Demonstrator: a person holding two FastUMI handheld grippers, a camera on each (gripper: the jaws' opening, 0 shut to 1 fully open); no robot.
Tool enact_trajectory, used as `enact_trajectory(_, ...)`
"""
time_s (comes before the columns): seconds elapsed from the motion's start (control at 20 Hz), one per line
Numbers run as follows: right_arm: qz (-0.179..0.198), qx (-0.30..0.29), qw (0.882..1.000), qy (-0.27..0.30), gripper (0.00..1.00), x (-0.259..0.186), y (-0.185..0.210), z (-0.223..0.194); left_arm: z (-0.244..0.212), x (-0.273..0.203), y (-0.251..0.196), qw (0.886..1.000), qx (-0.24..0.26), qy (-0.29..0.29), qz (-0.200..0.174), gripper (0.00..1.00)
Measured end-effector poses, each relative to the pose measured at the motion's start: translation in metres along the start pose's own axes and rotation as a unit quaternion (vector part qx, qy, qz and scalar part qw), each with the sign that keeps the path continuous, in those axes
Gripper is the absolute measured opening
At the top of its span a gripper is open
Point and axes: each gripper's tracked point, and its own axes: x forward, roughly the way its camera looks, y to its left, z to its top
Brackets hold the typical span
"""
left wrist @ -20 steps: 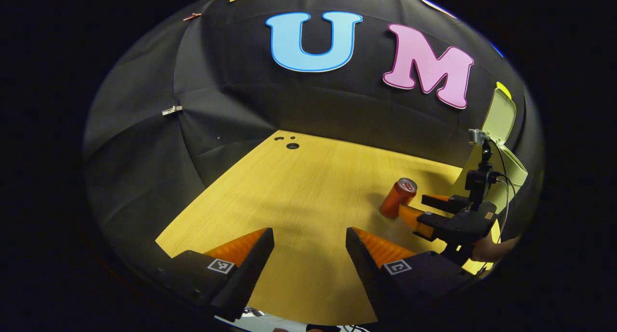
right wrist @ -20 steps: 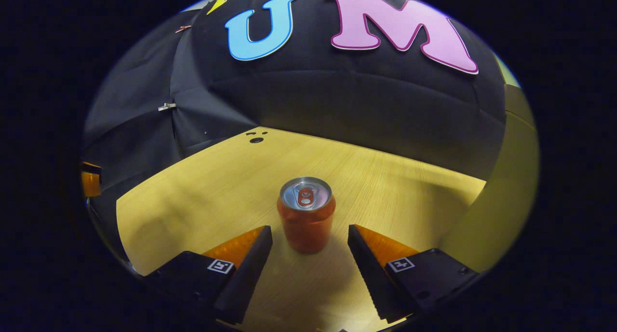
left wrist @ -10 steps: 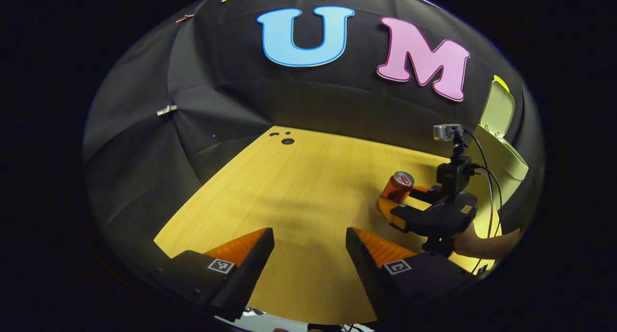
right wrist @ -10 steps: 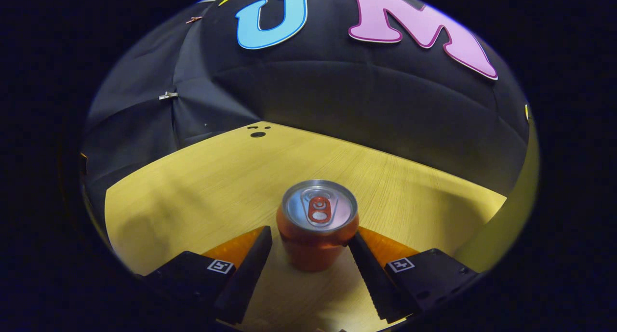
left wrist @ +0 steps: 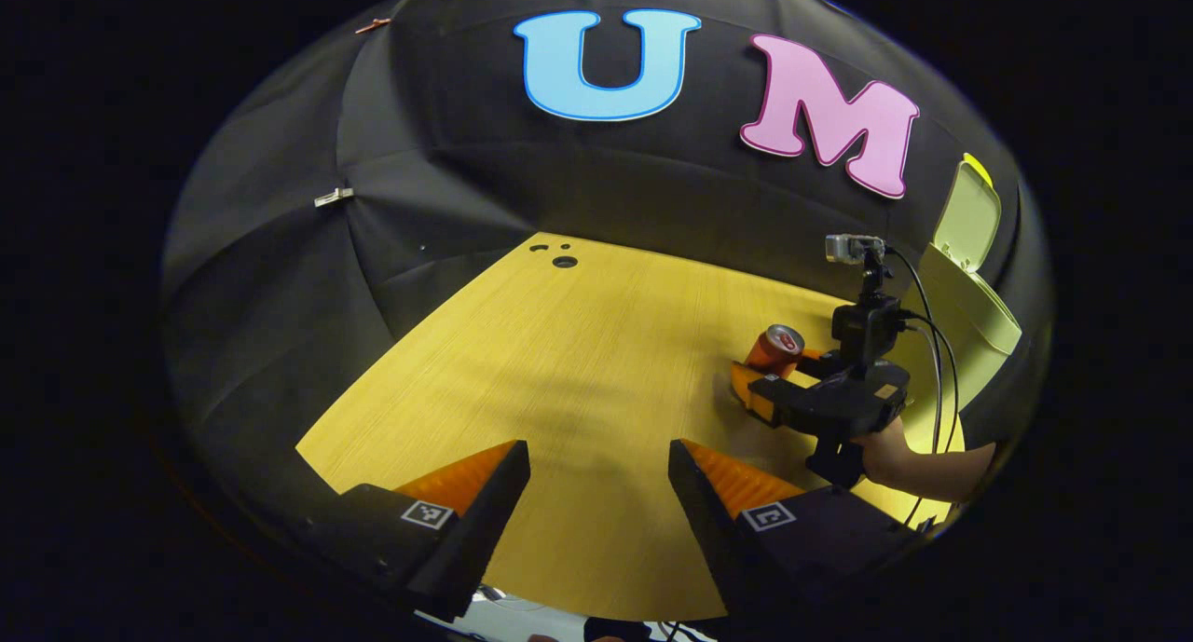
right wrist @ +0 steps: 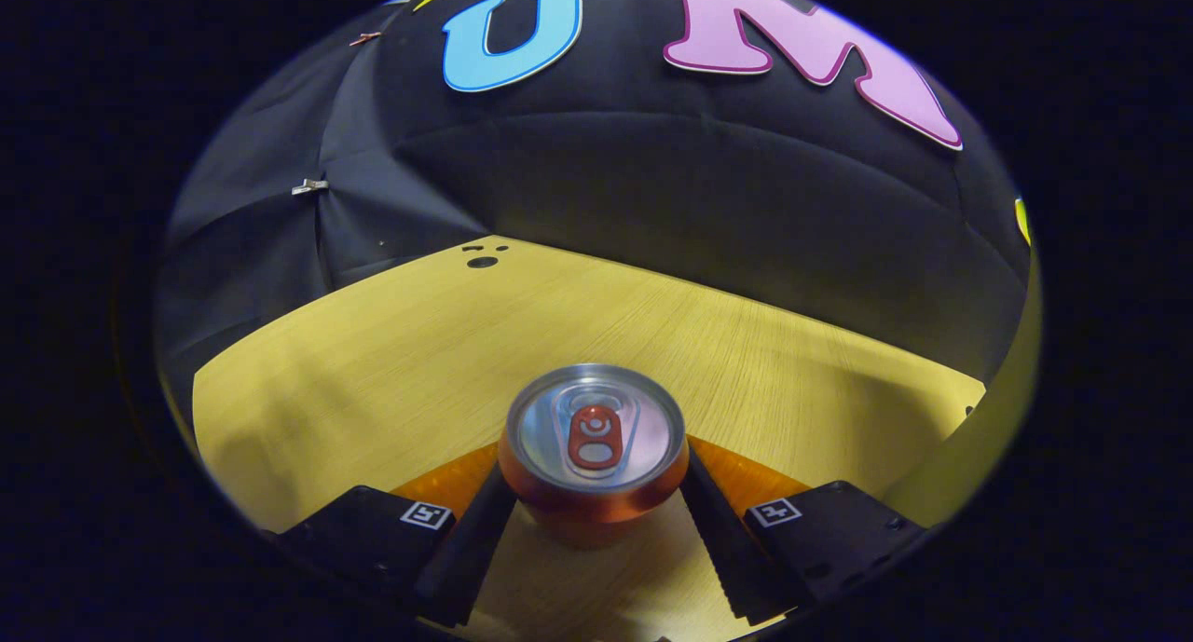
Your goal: Press the lid of the desktop garbage bin to open it, pick up the crumpled paper on the desktop and throw it into the bin, then pick up the pop can on the desktop and drop it into the bin, and finally close the garbage bin lid.
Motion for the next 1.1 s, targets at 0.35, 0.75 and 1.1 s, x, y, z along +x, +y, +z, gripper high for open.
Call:
enact_trajectory(0.35, 0.008, -0.001, 1.000, 0.005, 0.83, -0.005, 0.007, 0.005, 0.000, -0.004, -0.009, 1.000, 0.012, -0.005, -0.017, 0.96)
enact_trajectory(0.75, -0.002, -0.029, 0.999, -0.025, 0.83, -0.057, -0.004, 0.063, 0.010, 0.000, -0.026, 0.998, 0.020, -0.024, -0.054, 0.96)
enact_trajectory(1.1, -0.028, -0.019, 0.994, -0.104, 0.83, -0.122, -0.034, 0.169, 0.020, 0.004, -0.050, 0.993, 0.043, -0.034, -0.105, 0.96)
